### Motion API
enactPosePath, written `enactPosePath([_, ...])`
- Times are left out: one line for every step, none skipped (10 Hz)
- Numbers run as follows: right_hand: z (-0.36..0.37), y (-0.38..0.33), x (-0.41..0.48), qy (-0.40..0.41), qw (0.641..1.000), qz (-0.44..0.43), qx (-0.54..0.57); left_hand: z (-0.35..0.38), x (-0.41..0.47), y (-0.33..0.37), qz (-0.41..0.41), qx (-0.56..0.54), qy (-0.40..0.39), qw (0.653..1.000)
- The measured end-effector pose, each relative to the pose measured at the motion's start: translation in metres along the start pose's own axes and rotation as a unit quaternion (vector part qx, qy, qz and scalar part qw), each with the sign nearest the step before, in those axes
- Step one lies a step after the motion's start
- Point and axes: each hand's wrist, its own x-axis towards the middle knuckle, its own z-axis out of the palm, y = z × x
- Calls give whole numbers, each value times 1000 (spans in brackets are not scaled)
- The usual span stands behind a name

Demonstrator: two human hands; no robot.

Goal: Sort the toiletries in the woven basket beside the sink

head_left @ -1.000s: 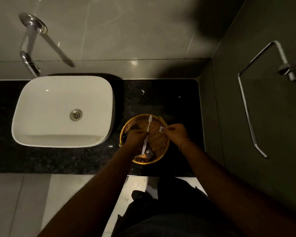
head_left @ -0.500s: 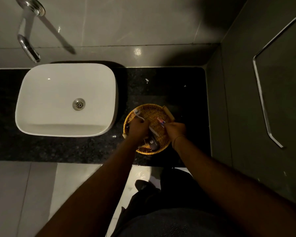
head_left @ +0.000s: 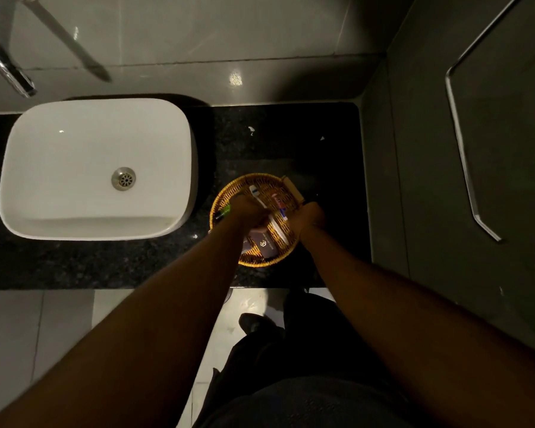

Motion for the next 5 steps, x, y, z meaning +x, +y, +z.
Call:
enactPosePath([0,-2,-1,8,1000,1,-30,3,4,0,-24,21,-12,999])
enactPosePath([0,1,-3,38,999,-1,-30,4,10,2,-20,48,-17,998])
enactPosePath([-3,8,-5,65,998,-14,-10,6,10,1,-1,70,12,997])
enactPosePath([-2,8,-15,72,996,-53,-28,2,7,-7,46,68,49,995])
enactPosePath([3,2,-25,78,986,-133,-58,-2,-2,-16,99,90,102,986])
